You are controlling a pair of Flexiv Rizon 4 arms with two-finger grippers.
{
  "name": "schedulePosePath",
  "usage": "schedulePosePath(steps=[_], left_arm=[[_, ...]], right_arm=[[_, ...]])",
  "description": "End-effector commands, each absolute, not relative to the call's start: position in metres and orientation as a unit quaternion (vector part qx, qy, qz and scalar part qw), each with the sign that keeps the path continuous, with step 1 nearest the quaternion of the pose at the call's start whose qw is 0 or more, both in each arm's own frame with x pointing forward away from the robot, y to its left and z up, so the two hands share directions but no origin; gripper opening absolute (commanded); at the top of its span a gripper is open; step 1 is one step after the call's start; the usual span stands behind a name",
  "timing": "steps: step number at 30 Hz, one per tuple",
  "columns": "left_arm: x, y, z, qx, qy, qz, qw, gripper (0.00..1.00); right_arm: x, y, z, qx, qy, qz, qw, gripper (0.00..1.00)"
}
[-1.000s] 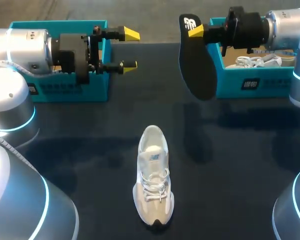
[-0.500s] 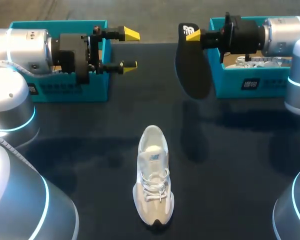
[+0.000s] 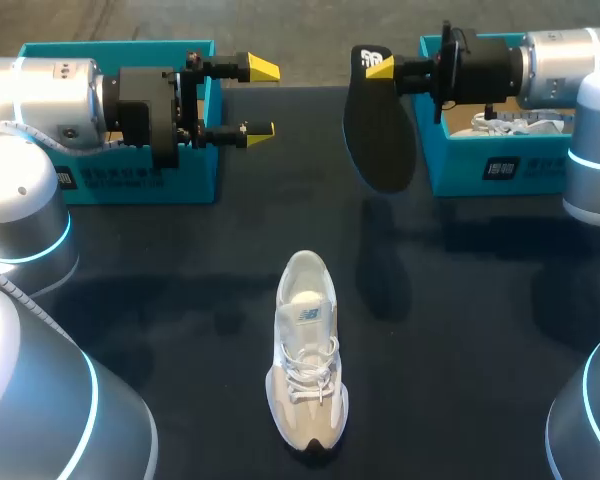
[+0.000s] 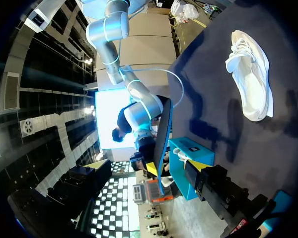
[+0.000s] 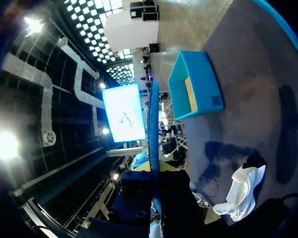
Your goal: Take the shoe out of the shoebox, open the shoe tongue, remove and reinsert the insole, then place the shoe into the shoebox
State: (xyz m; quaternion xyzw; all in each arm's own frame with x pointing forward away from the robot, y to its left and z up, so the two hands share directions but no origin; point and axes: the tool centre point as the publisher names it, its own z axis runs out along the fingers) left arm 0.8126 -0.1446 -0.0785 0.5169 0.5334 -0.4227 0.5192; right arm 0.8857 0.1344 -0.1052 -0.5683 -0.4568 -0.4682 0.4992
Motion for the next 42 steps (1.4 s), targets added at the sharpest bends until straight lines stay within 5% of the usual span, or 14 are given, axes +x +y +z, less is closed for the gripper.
schedulePosePath(steps=[1, 42], left_arm=[[0.812, -0.146, -0.079, 0.516, 0.534, -0.422, 0.52, 1.0], [0.812, -0.188, -0.101, 0.495, 0.514, -0.471, 0.518, 1.0]], right_arm=[[0.886, 0.135, -0.105, -0.569, -0.457, -0.467, 0.499, 0.0], [0.886, 0.135, -0.105, -0.569, -0.457, -0.467, 0.499, 0.0]])
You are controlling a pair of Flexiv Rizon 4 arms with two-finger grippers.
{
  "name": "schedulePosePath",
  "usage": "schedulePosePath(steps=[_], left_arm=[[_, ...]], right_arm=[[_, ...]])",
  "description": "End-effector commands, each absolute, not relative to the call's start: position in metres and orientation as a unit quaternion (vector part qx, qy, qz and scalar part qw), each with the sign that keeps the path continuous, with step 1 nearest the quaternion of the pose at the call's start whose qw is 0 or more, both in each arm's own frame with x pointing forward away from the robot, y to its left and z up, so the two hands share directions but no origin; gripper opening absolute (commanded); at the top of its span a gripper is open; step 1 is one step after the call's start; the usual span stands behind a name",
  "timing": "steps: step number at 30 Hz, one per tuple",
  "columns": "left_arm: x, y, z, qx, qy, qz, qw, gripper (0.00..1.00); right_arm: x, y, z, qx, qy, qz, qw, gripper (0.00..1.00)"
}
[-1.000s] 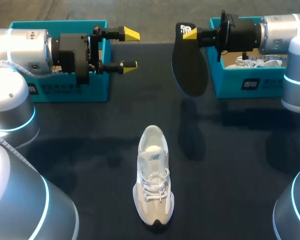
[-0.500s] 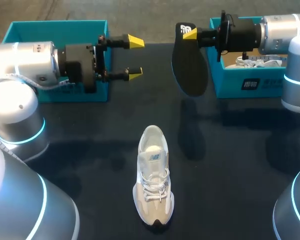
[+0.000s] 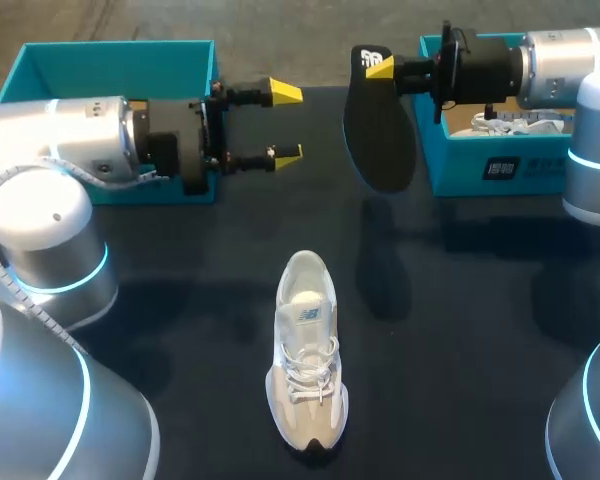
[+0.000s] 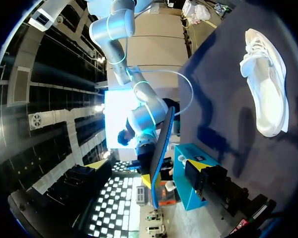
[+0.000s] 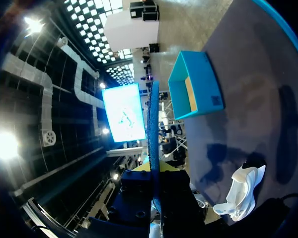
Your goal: Take the shoe out of the shoebox, open the shoe tongue, remove and reinsert the insole, then place the shoe into the shoebox
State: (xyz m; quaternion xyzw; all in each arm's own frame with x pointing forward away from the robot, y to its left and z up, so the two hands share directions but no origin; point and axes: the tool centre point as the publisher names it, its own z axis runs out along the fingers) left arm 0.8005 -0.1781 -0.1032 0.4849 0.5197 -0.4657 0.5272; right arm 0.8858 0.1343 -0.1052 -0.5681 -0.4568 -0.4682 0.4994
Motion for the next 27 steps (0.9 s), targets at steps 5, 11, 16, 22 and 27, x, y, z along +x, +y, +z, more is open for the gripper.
schedulePosePath(steps=[5, 11, 16, 22, 27], left_arm=[[0.809, -0.195, -0.101, 0.504, 0.512, -0.467, 0.516, 1.0], [0.807, -0.202, -0.102, 0.509, 0.513, -0.464, 0.512, 1.0], [0.809, -0.204, -0.103, 0.511, 0.513, -0.464, 0.51, 1.0], [0.809, -0.214, -0.1, 0.515, 0.512, -0.459, 0.513, 1.0], [0.808, -0.221, -0.099, 0.517, 0.509, -0.457, 0.515, 1.0]], right_arm=[[0.886, 0.135, -0.105, -0.569, -0.457, -0.467, 0.499, 0.0], [0.886, 0.135, -0.105, -0.569, -0.457, -0.467, 0.499, 0.0], [0.886, 0.135, -0.105, -0.569, -0.457, -0.467, 0.499, 0.0], [0.886, 0.135, -0.105, -0.569, -0.457, -0.467, 0.499, 0.0], [0.886, 0.135, -0.105, -0.569, -0.457, -0.467, 0.499, 0.0]])
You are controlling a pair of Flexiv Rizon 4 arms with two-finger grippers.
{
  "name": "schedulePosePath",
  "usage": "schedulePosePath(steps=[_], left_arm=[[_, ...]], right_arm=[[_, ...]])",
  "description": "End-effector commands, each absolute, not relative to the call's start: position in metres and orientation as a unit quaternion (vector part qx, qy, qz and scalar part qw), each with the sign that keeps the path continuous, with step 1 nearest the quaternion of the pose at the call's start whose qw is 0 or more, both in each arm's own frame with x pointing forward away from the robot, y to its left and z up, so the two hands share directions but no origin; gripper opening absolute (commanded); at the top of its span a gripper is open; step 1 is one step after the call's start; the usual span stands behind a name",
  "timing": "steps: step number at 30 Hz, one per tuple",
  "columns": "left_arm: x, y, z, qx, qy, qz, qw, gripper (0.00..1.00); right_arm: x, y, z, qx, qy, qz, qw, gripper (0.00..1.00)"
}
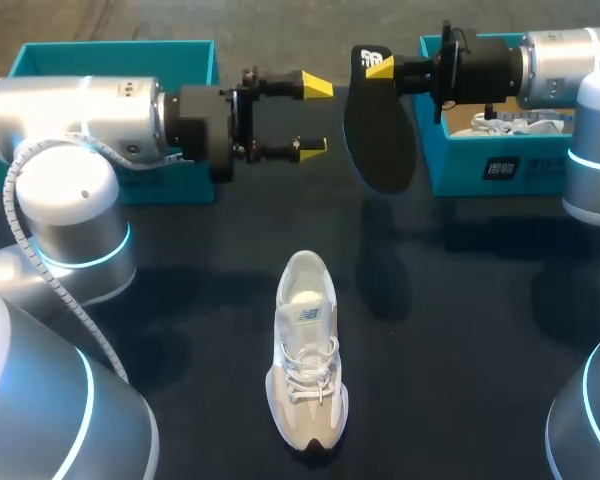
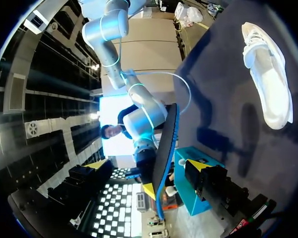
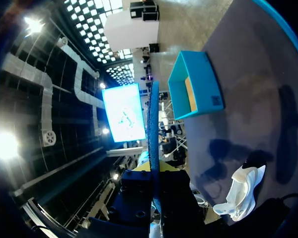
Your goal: Take the shoe out of the shoebox, open the shoe tongue, remove and reinsert the insole, then place the shoe into the shoebox
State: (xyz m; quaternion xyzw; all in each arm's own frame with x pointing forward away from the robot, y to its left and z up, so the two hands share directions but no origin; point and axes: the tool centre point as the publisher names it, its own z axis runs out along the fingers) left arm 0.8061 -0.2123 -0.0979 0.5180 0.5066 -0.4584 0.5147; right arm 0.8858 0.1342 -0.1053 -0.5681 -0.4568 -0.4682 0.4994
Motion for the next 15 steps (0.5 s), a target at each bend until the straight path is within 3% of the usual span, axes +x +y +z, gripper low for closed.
schedulePosePath(steps=[1, 15], left_arm=[[0.808, -0.222, -0.1, 0.517, 0.509, -0.457, 0.514, 1.0], [0.82, -0.236, -0.113, 0.514, 0.52, -0.446, 0.516, 1.0]], right_arm=[[0.886, 0.135, -0.105, -0.569, -0.457, -0.467, 0.499, 0.0], [0.886, 0.135, -0.105, -0.569, -0.457, -0.467, 0.499, 0.0]])
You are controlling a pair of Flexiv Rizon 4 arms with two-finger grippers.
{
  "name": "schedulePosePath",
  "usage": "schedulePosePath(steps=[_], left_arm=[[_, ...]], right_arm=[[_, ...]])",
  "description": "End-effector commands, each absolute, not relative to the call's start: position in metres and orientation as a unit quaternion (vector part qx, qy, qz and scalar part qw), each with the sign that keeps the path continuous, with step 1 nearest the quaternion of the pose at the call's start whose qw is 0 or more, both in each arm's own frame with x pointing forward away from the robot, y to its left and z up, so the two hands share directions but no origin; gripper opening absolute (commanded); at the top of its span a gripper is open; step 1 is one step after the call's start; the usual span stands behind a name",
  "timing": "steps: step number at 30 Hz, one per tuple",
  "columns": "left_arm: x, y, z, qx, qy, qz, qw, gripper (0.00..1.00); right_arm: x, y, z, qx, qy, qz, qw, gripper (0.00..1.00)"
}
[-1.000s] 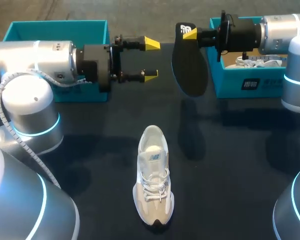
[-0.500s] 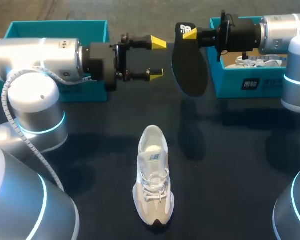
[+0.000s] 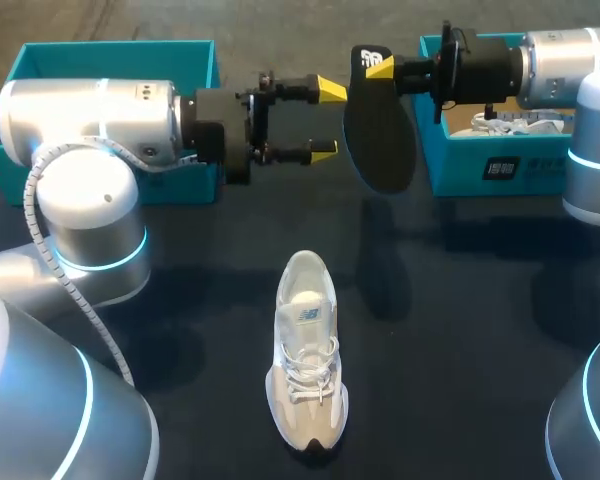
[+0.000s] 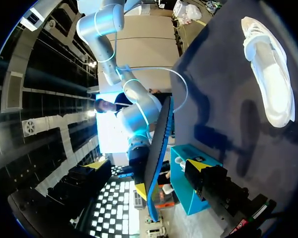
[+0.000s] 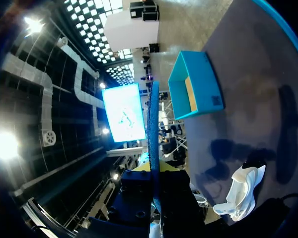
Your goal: Take the shoe out of the shoebox, open the shoe tongue, remove and reinsert the insole, then place the shoe into the shoebox
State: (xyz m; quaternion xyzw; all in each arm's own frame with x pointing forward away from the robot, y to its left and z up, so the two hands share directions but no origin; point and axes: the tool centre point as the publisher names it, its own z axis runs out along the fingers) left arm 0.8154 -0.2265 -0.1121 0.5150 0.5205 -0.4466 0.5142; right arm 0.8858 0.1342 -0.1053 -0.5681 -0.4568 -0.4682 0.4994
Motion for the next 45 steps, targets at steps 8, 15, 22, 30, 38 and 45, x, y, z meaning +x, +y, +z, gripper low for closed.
schedulePosePath(steps=[8, 15, 22, 30, 38, 45], left_arm=[[0.824, -0.248, -0.116, 0.508, 0.522, -0.451, 0.516, 1.0], [0.825, -0.255, -0.118, 0.501, 0.521, -0.458, 0.517, 1.0], [0.825, -0.259, -0.114, 0.501, 0.52, -0.457, 0.52, 0.98], [0.827, -0.261, -0.111, 0.502, 0.522, -0.451, 0.522, 0.81], [0.827, -0.255, -0.111, 0.5, 0.529, -0.447, 0.52, 0.8], [0.827, -0.253, -0.105, 0.495, 0.527, -0.452, 0.522, 0.79]], right_arm=[[0.886, 0.135, -0.105, -0.569, -0.457, -0.467, 0.499, 0.0], [0.886, 0.135, -0.105, -0.569, -0.457, -0.467, 0.499, 0.0], [0.886, 0.135, -0.105, -0.569, -0.457, -0.467, 0.499, 0.0], [0.886, 0.135, -0.105, -0.569, -0.457, -0.467, 0.499, 0.0], [0.886, 0.135, -0.105, -0.569, -0.457, -0.467, 0.499, 0.0], [0.886, 0.135, -0.105, -0.569, -0.457, -0.467, 0.499, 0.0]])
